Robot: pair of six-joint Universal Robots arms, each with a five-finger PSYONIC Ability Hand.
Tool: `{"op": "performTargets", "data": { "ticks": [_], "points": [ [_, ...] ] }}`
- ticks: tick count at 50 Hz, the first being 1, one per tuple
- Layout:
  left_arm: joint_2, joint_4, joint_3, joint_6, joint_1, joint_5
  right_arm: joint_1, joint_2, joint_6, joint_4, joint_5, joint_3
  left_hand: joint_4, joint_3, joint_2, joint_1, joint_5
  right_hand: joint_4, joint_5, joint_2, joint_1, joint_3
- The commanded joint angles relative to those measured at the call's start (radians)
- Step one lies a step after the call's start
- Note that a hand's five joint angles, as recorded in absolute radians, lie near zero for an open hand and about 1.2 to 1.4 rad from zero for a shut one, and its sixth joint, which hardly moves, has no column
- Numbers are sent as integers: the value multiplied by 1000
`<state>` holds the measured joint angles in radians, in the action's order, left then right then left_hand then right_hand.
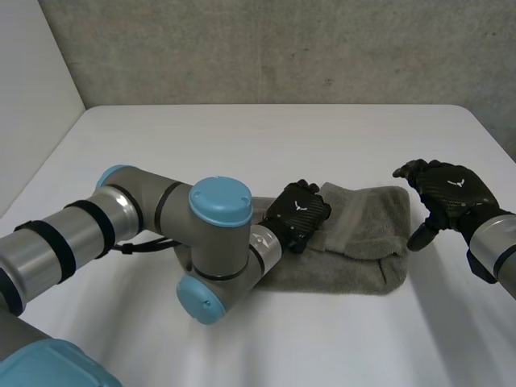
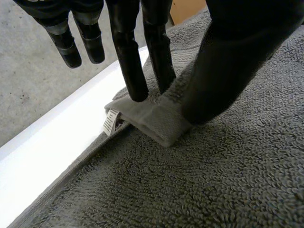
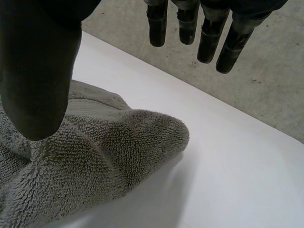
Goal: Fold the towel.
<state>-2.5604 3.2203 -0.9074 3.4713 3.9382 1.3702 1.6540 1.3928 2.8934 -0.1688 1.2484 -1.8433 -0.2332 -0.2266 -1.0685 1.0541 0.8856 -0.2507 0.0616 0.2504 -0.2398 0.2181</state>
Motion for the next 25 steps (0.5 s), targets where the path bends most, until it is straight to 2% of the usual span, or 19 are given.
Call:
{"op": "performTargets", "data": {
  "ticks": [1,8,16,19,21,24,25],
  "points": [
    [-11,9,12,2,0,-13,1,0,0,0,-1,-2,59,52,-301,315,309,76,-62,-76,65,-44],
    [5,10,10,8,1,-20,3,0,0,0,-1,-4,59,52,-328,342,336,76,-62,-76,65,-44],
    [132,21,-82,9,15,-11,12,-1,0,0,0,-8,59,52,-328,342,336,76,-62,-76,65,-44],
    [224,52,-174,9,24,-8,13,-2,0,0,0,-8,59,52,-328,342,336,76,-62,-76,65,-44],
    [335,107,-318,17,70,0,13,-2,0,0,0,-13,59,52,-328,342,336,76,-62,-76,65,-44],
    [401,141,-397,22,89,6,15,-2,1,0,0,-17,59,52,-328,342,336,76,-62,-76,65,-44],
    [469,176,-469,29,104,9,15,-2,1,0,0,-17,59,52,-328,342,336,76,-62,-76,65,-44]
  ]
}}
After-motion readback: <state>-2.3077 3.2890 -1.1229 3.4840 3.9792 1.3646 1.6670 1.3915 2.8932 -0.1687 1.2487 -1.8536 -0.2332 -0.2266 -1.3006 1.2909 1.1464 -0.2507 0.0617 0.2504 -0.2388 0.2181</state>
